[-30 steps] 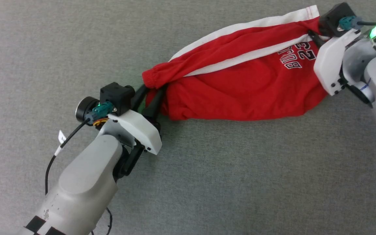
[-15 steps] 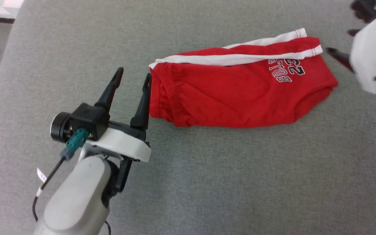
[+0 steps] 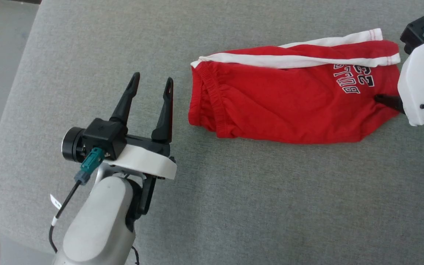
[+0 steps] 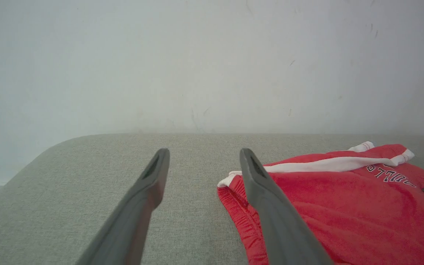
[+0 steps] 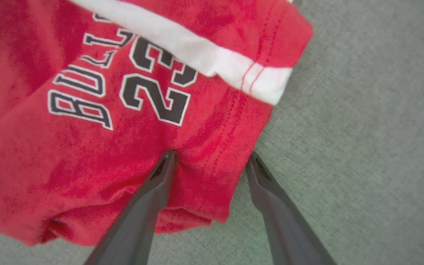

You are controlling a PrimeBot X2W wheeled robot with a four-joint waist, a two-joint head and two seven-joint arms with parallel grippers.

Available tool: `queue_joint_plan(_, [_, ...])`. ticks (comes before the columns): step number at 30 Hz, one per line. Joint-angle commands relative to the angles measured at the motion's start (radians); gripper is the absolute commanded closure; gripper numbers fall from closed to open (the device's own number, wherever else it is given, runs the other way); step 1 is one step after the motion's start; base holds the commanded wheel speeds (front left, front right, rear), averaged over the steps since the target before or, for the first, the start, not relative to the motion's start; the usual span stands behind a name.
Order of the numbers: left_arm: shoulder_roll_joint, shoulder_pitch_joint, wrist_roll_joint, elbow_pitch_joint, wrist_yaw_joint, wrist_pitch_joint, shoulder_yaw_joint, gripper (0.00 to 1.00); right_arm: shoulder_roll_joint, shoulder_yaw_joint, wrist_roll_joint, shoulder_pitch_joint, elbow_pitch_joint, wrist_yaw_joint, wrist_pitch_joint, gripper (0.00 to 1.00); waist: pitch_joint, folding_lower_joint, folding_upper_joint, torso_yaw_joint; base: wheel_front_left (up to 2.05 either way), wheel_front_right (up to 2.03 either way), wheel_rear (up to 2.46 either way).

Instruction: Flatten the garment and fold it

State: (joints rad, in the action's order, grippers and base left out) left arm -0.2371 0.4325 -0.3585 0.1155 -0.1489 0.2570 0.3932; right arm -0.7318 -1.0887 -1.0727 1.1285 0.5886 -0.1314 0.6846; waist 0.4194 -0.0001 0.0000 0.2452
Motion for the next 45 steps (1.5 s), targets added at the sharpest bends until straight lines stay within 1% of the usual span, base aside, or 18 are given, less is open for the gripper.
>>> queue_joint_plan(1, [0.013, 0.005, 0.016, 0.013, 0.015, 0.005, -0.019, 0.0, 0.028, -0.021, -0.009, -0.051, 0.027, 0.001, -0.002, 0.0, 0.01, 0.0001, 0.0, 0.011, 0.0, 0.0, 0.0])
queue_joint_plan(3, [0.019, 0.009, 0.03, 0.028, 0.027, 0.005, -0.034, 0.0, 0.04, -0.028, -0.014, -0.069, 0.042, 0.001, -0.013, 0.0, 0.003, 0.0001, 0.0, 0.007, 0.0, 0.0, 0.0])
queue_joint_plan(4, [0.02, 0.012, 0.036, 0.036, 0.035, 0.005, -0.041, 0.0, 0.045, -0.025, -0.019, -0.071, 0.045, 0.001, -0.029, 0.63, -0.002, 0.0001, 0.0, 0.003, 0.0, 0.0, 0.0])
queue_joint_plan(5, [0.019, 0.015, 0.034, 0.043, 0.046, 0.005, -0.051, 0.0, 0.05, -0.018, -0.025, -0.071, 0.048, 0.001, -0.047, 1.0, -0.009, 0.0001, 0.0, -0.003, 0.0, 0.0, 0.0])
queue_joint_plan(7, [0.012, 0.029, 0.024, 0.045, 0.072, 0.005, -0.076, 0.0, 0.052, -0.011, -0.027, -0.062, 0.049, 0.001, -0.079, 1.0, -0.025, 0.0001, 0.0, -0.015, 0.0, 0.0, 0.0])
queue_joint_plan(10, [-0.03, 0.07, 0.042, 0.052, 0.109, 0.003, -0.085, 0.0, 0.039, -0.001, -0.025, -0.047, 0.042, 0.001, -0.136, 1.0, -0.053, 0.0001, 0.0, -0.024, 0.0, 0.0, 0.0])
queue_joint_plan(12, [-0.063, 0.107, 0.049, 0.051, 0.137, -0.038, -0.075, 0.0, 0.028, 0.001, -0.026, -0.041, 0.024, 0.001, -0.172, 1.0, -0.073, 0.0001, 0.0, -0.03, 0.0, 0.0, 0.0])
queue_joint_plan(15, [-0.113, 0.175, 0.056, 0.037, 0.192, -0.139, -0.048, 0.0, 0.013, 0.003, -0.034, -0.041, -0.009, 0.001, -0.213, 1.0, -0.096, 0.0001, 0.0, -0.04, 0.0, 0.0, 0.0])
queue_joint_plan(18, [-0.137, 0.231, -0.002, 0.052, 0.245, -0.296, -0.014, 0.0, -0.002, -0.002, -0.039, -0.046, -0.034, 0.001, -0.238, 1.0, -0.117, 0.0001, 0.0, -0.051, 0.0, 0.0, 0.0])
queue_joint_plan(20, [-0.149, 0.27, -0.052, 0.076, 0.265, -0.403, 0.02, 0.0, -0.01, -0.009, -0.037, -0.049, -0.047, 0.001, -0.25, 1.0, -0.125, 0.0001, 0.0, -0.059, 0.0, 0.0, 0.0])
queue_joint_plan(25, [-0.167, 0.346, -0.175, 0.144, 0.278, -0.645, 0.146, 0.0, -0.002, -0.035, -0.03, -0.062, -0.069, 0.001, -0.27, 1.0, -0.133, 0.0001, 0.0, -0.082, 0.0, 0.0, 0.0])
queue_joint_plan(27, [-0.173, 0.366, -0.238, 0.163, 0.279, -0.723, 0.207, 0.0, 0.008, -0.042, -0.029, -0.063, -0.073, 0.001, -0.278, 1.0, -0.13, 0.0001, 0.0, -0.094, 0.0, 0.0, 0.0])
queue_joint_plan(30, [-0.189, 0.395, -0.302, 0.19, 0.279, -0.818, 0.308, 0.0, 0.023, -0.058, -0.019, -0.06, -0.072, 0.001, -0.286, 1.0, -0.119, 0.0001, 0.0, -0.109, 0.0, 0.0, 0.0])
queue_joint_plan(31, [-0.189, 0.395, -0.302, 0.19, 0.279, -0.818, 0.308, 0.0, 0.023, -0.058, -0.019, -0.06, -0.072, 0.001, -0.286, 1.0, -0.119, 0.0001, 0.0, -0.109, 0.0, 0.0, 0.0])
queue_joint_plan(34, [-0.189, 0.416, -0.363, 0.232, 0.279, -0.877, 0.381, 0.0, 0.044, -0.072, -0.013, -0.053, -0.065, 0.001, -0.296, 1.0, -0.104, 0.0001, 0.0, -0.127, 0.0, 0.0, 0.0])
queue_joint_plan(39, [-0.198, 0.456, -0.387, 0.316, 0.279, -0.942, 0.529, 0.0, 0.079, -0.1, -0.006, -0.034, -0.046, 0.001, -0.309, 1.0, -0.082, 0.0001, 0.0, -0.156, 0.0, 0.0, 0.0])
queue_joint_plan(42, [-0.209, 0.476, -0.387, 0.365, 0.279, -0.943, 0.614, 0.0, 0.101, -0.115, -0.007, -0.019, -0.037, 0.001, -0.317, 1.0, -0.072, 0.0001, 0.0, -0.174, 0.0, 0.0, 0.0])
queue_joint_plan(45, [-0.209, 0.488, -0.416, 0.411, 0.279, -0.932, 0.665, 0.0, 0.116, -0.129, -0.012, -0.011, -0.029, 0.001, -0.329, 1.0, -0.069, 0.0001, 0.0, -0.184, 0.0, 0.0, 0.0])
